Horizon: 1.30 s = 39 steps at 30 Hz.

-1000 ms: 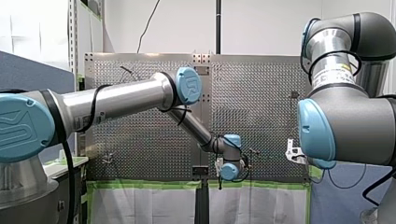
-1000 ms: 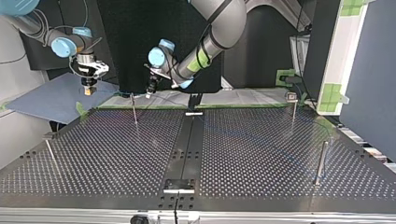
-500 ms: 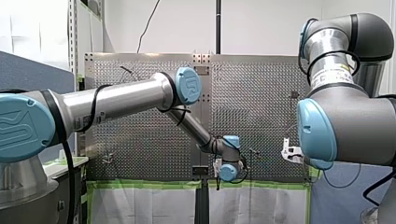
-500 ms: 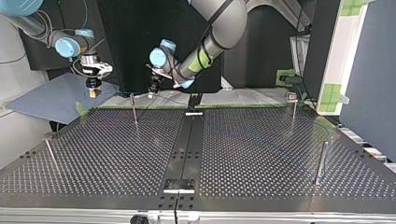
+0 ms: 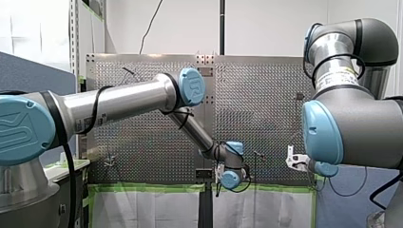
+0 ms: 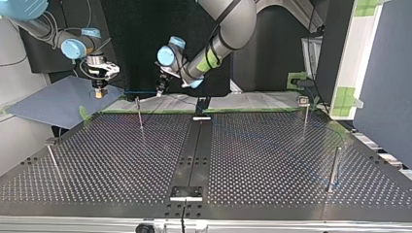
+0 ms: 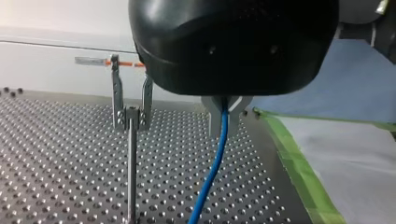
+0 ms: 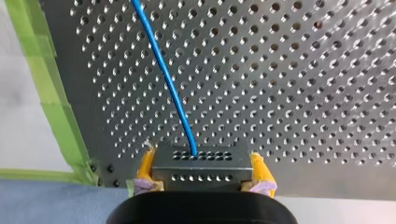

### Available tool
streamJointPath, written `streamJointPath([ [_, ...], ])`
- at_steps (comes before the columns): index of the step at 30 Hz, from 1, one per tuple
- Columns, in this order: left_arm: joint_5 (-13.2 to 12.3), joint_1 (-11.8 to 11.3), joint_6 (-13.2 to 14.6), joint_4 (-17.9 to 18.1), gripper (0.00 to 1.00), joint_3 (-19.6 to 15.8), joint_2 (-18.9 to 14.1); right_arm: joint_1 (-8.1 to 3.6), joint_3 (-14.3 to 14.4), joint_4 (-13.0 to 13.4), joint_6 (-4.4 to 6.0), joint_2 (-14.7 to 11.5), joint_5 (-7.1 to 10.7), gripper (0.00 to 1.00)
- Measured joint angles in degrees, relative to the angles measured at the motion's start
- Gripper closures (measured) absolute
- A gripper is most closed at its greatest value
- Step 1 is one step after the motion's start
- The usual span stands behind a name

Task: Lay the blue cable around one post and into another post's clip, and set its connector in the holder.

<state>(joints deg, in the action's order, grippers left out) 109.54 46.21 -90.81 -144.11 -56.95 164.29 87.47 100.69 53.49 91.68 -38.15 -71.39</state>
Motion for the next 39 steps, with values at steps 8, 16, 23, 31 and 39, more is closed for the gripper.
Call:
streamJointPath([
  [8,0.01,0.78,3.36,-0.12,1.00,0.47,-1.50,-0.60,-0.15,0.17,-0.16,-0.09,-0.29,1.00],
  [16,0.22,1.92,3.89,-0.13,1.00,1.62,-1.80,-0.90,-0.58,0.08,-0.01,-0.17,-0.18,1.00],
  [23,0.84,2.12,4.03,-0.24,1.00,1.97,-1.83,-1.19,-0.96,0.01,0.47,-0.23,0.02,1.00],
  [31,0.85,2.15,3.65,-0.68,1.00,3.76,-1.84,-1.47,-1.43,-0.15,0.68,-0.31,0.56,1.00],
  [39,0.89,1.97,3.09,-1.80,1.00,4.57,-1.84,-1.62,-2.25,-0.32,1.61,-0.35,0.89,1.00],
])
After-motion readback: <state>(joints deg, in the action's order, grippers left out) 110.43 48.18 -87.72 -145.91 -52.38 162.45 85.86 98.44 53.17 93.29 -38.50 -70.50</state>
